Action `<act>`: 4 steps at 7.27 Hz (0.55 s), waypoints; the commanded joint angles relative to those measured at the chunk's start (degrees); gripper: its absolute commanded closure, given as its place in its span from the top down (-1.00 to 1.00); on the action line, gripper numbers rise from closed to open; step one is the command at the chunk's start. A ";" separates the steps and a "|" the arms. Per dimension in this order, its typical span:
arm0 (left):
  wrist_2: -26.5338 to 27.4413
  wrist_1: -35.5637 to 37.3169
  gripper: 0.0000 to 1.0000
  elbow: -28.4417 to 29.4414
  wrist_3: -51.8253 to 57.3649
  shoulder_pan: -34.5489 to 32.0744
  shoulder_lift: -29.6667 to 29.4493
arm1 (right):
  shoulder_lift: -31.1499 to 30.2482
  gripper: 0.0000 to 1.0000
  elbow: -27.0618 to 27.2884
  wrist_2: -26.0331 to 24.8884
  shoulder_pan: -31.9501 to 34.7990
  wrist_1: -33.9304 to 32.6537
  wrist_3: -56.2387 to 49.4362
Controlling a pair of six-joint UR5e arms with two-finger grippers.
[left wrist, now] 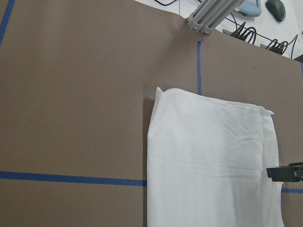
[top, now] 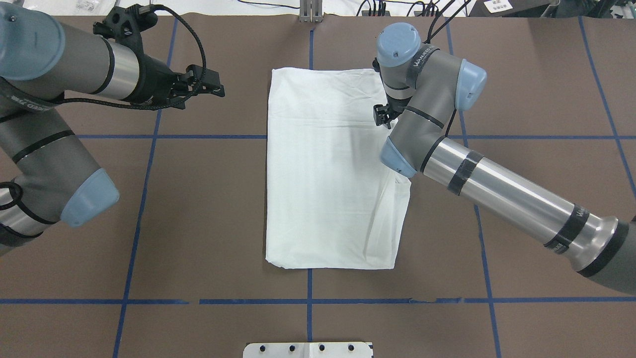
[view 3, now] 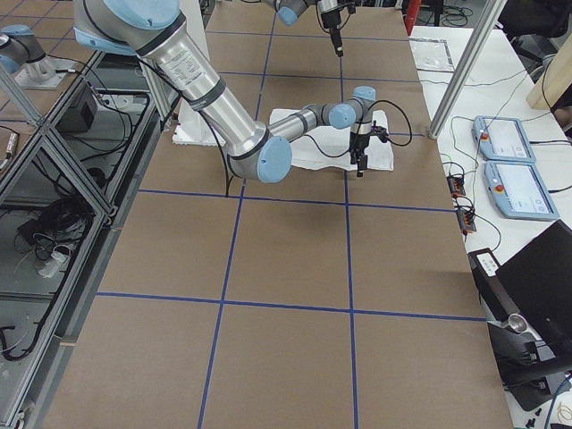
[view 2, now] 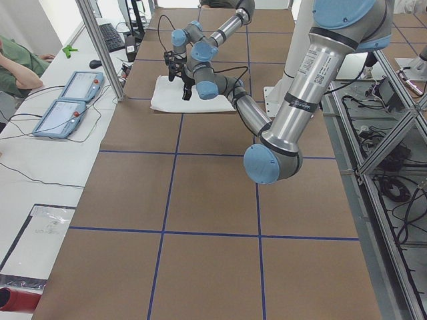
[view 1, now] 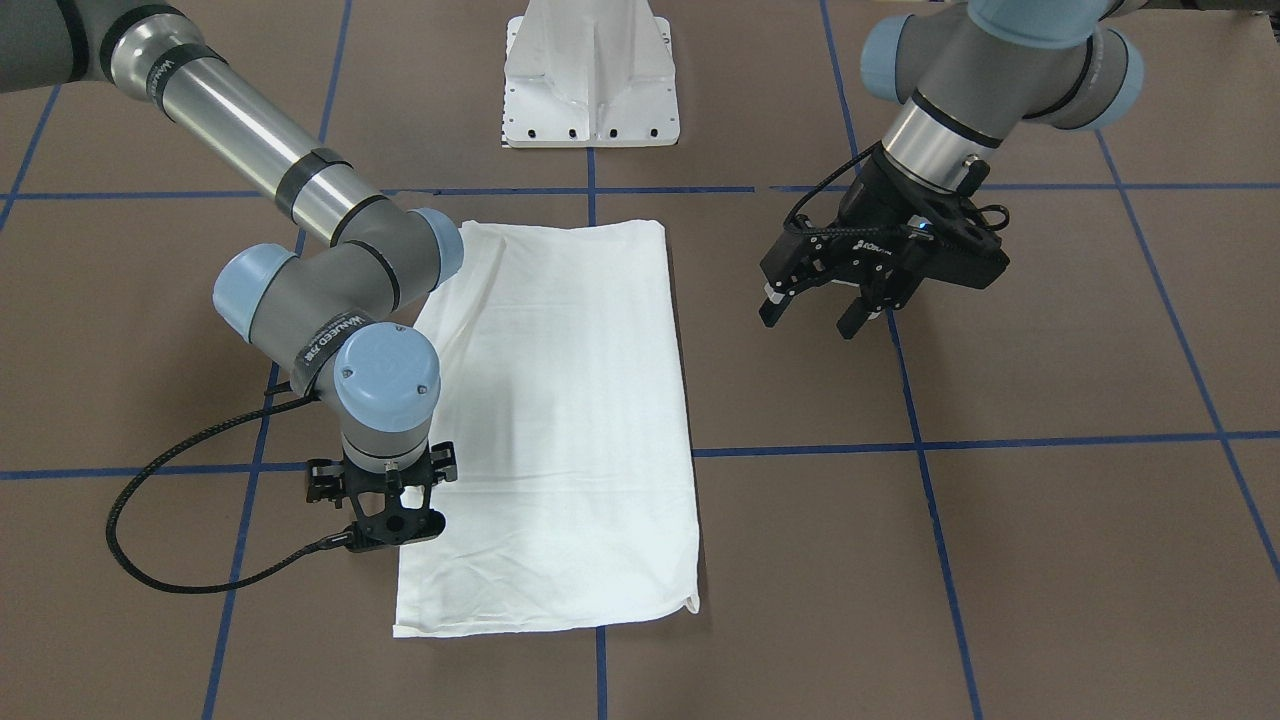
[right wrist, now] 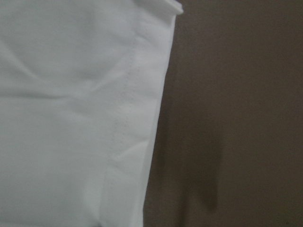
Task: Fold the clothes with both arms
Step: 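Move the right gripper down along the shirt's side edge toward the robot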
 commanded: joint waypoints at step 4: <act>0.00 -0.02 1.00 0.98 0.10 0.00 -0.05 | -2.92 0.99 6.74 2.84 1.13 -1.42 -1.84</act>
